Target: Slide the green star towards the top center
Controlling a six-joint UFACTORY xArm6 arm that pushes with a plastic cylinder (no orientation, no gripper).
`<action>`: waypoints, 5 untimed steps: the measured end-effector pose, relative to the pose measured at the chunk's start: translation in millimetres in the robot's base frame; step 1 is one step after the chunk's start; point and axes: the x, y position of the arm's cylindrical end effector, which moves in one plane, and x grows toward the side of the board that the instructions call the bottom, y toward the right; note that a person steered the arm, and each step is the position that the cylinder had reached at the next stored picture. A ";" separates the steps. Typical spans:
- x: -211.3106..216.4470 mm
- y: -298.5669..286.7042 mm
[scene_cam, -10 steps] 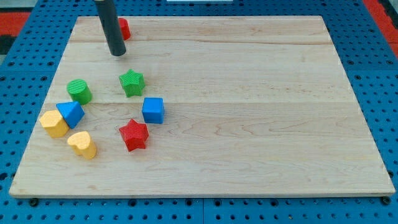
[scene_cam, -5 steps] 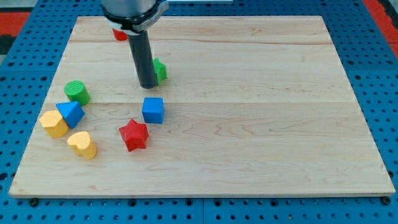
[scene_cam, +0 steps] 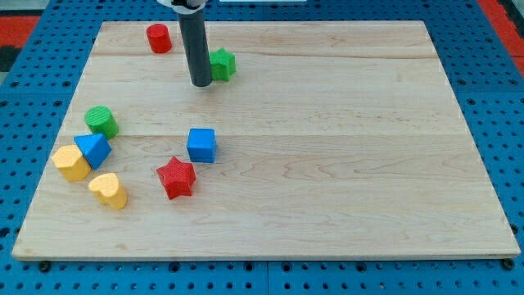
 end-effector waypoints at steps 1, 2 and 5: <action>-21.2 32.5; -43.7 45.4; -61.3 85.6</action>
